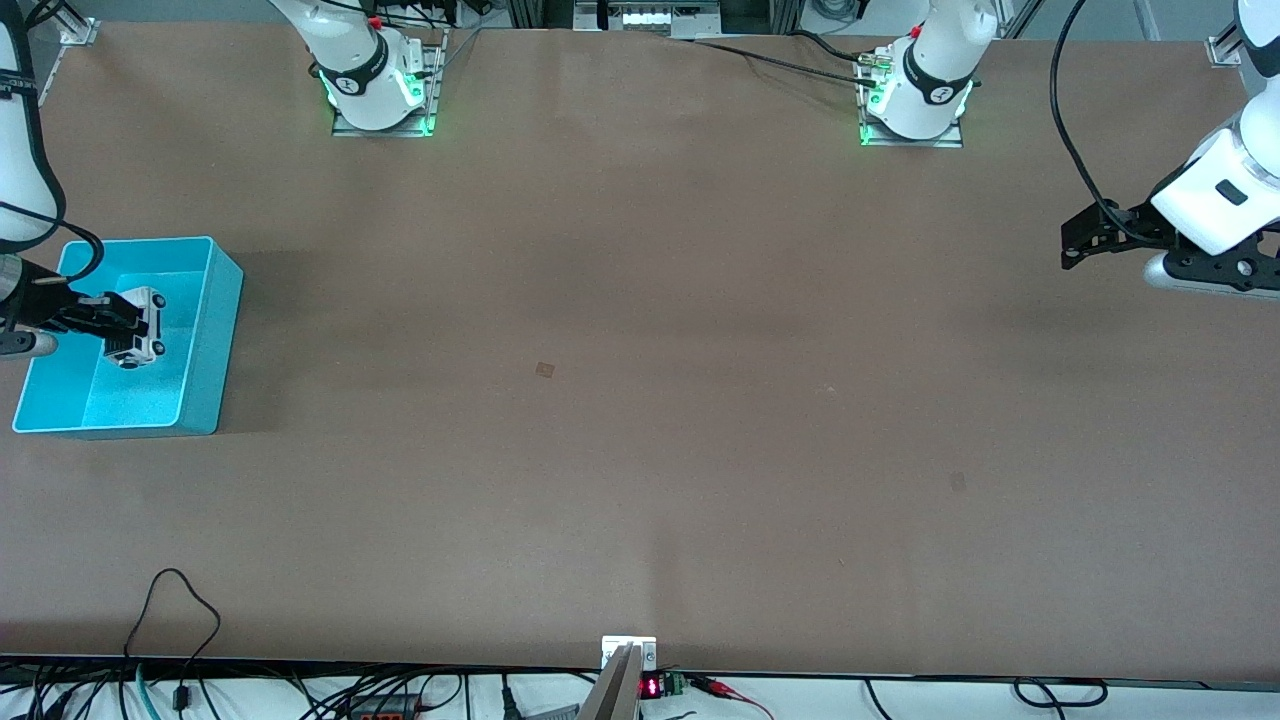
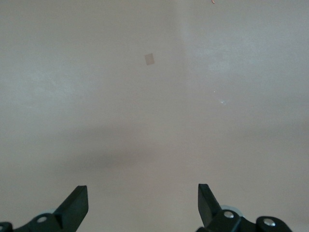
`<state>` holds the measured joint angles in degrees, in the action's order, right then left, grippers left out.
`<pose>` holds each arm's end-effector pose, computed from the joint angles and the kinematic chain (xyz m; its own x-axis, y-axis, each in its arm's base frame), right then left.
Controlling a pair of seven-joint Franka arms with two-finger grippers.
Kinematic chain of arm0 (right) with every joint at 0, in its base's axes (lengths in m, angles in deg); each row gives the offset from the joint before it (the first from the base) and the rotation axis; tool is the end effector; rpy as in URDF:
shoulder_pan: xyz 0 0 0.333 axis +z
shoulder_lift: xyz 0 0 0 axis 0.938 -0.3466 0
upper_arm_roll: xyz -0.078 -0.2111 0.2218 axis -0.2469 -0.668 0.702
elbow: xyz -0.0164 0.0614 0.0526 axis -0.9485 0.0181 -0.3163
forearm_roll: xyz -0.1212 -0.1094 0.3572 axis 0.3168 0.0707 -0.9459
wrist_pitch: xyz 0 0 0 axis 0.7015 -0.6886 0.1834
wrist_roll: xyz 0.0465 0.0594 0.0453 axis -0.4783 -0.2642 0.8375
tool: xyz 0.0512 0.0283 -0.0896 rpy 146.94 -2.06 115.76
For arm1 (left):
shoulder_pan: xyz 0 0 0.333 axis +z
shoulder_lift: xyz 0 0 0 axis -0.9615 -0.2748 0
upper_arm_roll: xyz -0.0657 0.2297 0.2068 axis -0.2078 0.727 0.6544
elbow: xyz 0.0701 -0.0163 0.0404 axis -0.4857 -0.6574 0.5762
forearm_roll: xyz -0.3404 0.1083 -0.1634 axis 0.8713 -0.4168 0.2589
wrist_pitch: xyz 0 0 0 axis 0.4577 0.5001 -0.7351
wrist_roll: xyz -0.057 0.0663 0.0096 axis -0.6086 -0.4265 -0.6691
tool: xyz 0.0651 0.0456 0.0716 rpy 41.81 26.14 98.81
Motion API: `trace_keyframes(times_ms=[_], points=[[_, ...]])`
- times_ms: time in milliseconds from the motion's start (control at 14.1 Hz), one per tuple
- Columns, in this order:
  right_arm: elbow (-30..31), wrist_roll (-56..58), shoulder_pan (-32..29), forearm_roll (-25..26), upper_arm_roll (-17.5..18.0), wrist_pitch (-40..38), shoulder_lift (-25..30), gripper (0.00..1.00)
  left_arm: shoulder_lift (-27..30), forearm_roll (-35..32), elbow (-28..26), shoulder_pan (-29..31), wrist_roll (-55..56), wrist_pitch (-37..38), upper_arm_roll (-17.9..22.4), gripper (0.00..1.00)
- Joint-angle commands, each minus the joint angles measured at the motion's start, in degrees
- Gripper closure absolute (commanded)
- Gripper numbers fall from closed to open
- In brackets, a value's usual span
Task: Wind and store white jeep toy
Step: 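Carry the jeep into the cyan box with the right gripper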
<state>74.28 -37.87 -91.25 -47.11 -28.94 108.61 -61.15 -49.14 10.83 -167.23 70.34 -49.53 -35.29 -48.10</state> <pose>0.5495 -0.2415 0.3320 0.9989 0.0372 -0.0302 0.0349 -0.9967 -0.0733 0.5568 -0.0174 0.5838 0.9918 -0.1224 -0.0380 -0.1237 -0.9918 -0.0334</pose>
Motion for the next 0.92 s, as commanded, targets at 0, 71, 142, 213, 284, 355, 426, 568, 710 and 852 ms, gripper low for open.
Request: trace_keyframes(times_ms=[0,71,142,213,284,355,426,568,710,852], points=[[1.1,-7.1,-0.5,4.8,0.0,0.1,-0.3,1.0,-0.9,0.3,1.6,-0.2,-0.9,0.5,0.2,0.0],[1.1,-8.7,-0.5,7.0,-0.1,0.3,-0.7,1.0,-0.8,0.3,1.6,-0.2,-0.9,0.5,0.1,0.0],[1.1,-9.2,-0.8,7.9,-0.2,0.8,-1.3,1.0,-0.9,0.3,1.6,-0.2,-0.9,0.5,0.2,0.0],[1.4,-9.2,-1.5,8.0,-0.4,2.1,-2.0,1.0,-0.9,0.3,1.6,-0.2,-0.9,0.5,0.1,0.0],[2.4,-9.1,-2.1,8.1,-0.4,4.0,-2.7,1.0,-0.8,0.3,1.6,-0.2,-0.9,0.5,0.1,0.0],[3.5,-8.9,-2.9,8.1,-0.4,6.6,-3.2,1.0,-0.9,0.3,1.7,-0.2,-0.8,0.5,0.1,0.0],[3.9,-8.8,-3.4,8.1,-0.4,7.8,-4.0,1.0,-0.9,0.3,1.7,-0.2,-0.8,0.5,0.1,0.0],[4.0,-8.8,-3.8,8.1,-0.4,8.8,-5.6,1.0,-0.8,0.3,1.7,-0.2,-0.8,0.6,0.1,0.0],[5.1,-8.8,-4.8,8.1,-0.4,11.1,-6.8,1.0,-0.8,0.3,1.7,-0.2,-0.7,0.7,0.1,0.0],[6.2,-8.6,-5.3,8.1,-0.4,13.4,-7.4,1.0,-0.8,0.3,1.6,-0.2,-0.8,0.9,0.0,0.0]])
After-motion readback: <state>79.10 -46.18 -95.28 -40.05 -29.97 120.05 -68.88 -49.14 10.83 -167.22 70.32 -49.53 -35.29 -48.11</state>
